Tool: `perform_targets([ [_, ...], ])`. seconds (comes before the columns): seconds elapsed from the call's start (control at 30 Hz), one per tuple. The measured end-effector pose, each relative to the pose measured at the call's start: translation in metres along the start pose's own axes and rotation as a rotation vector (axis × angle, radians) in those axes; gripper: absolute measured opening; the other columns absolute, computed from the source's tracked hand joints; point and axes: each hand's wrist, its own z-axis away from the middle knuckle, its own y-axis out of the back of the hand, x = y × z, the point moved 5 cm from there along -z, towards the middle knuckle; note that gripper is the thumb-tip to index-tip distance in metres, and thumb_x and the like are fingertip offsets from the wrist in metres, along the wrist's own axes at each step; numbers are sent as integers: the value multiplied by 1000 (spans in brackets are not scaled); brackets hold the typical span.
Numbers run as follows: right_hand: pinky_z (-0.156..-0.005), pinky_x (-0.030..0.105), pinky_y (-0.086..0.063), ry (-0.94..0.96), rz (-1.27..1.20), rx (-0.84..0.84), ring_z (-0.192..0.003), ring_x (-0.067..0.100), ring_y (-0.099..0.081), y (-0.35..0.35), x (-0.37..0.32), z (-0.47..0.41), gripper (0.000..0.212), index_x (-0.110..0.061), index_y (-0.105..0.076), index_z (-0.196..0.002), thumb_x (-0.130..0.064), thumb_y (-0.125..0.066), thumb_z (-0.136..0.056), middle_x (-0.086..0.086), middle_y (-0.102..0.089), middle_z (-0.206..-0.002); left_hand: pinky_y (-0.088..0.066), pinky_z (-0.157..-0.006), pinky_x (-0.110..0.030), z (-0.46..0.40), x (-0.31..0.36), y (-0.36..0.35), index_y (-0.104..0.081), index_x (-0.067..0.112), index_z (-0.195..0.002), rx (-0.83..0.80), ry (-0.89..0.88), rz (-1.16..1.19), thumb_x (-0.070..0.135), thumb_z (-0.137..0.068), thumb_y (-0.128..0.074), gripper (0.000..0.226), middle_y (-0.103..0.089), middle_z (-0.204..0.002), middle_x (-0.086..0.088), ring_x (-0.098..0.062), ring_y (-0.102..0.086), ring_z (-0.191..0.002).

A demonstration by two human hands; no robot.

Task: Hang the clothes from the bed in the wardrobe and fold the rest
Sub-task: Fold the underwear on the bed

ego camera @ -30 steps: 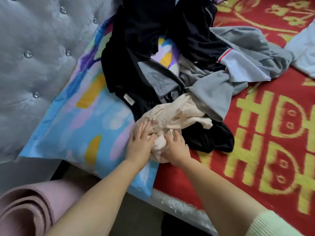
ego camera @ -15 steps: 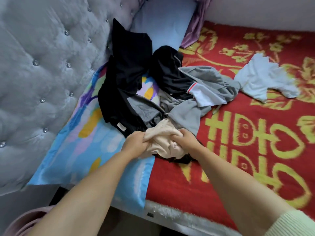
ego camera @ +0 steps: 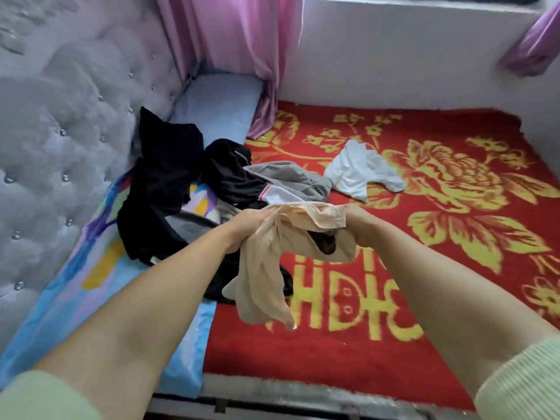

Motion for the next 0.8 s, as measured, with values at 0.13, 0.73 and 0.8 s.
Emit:
perform_targets([
  [0.13, -76, 32, -50, -24, -32, 51, -86, 24, -64, 66, 21, 35, 13, -13, -68, -94, -11, -55, -92, 11, -67, -95, -51, -90, -33, -11, 16, -71, -62, 39, -118, -152, 50, -65, 64, -86, -50, 41, -67, -116, 8, -11, -64, -104],
  [0.73, -63, 32, -53, -96, -148, -33, -73, 21, -66, 270, 113, 89, 22, -2, -66, -93, -23, -67, -88, 13, -68, -83, -43, -69, -31, -56, 102, -358, -57, 14, -94, -147, -171, -494, 20, -85, -57, 11, -59, -88, -2, -17, -57, -82],
  [0.8, -62, 31, -54, -61, -137, -108, -79, 21, -68, 280, 108, 92, 23, -2, -66, -104, -20, -65, -88, 14, -70, -90, -35, -62, -30, -69, 104, -345, -49, 14, -70, 22, -201, -421, 2, -80, -46, 15, -49, -69, 0, -17, -46, -68],
])
